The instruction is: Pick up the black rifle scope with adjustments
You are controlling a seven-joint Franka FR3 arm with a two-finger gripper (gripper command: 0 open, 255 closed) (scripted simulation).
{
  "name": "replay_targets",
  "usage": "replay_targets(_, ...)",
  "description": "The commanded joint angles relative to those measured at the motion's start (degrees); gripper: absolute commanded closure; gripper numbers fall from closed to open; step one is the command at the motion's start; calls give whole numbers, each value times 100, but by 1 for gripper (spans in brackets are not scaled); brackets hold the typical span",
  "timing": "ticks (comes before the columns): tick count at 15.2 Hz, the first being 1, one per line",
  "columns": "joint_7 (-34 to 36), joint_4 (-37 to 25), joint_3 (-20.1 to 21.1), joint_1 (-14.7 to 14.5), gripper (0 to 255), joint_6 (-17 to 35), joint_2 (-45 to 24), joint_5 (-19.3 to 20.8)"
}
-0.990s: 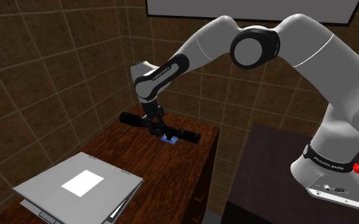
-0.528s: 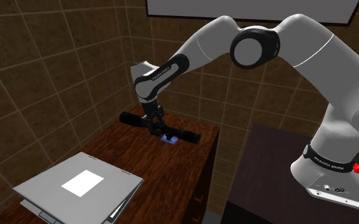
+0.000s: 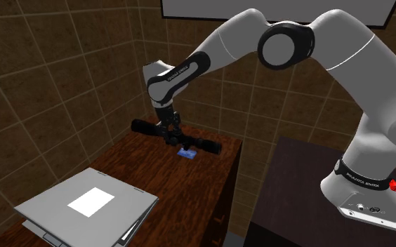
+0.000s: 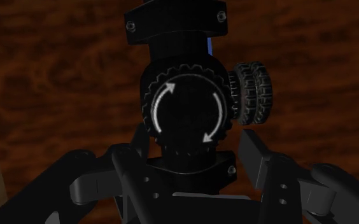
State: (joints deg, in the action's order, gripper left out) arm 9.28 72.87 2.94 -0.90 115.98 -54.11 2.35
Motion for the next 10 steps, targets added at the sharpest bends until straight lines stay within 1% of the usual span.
replay_targets(1,-14,9,1,14,255,-89,109,-3)
replay_targets(8,-17,49,11,21,255,-391,450,-14)
replay_targets(10,-17,46,11,21,255,-400,455,-14)
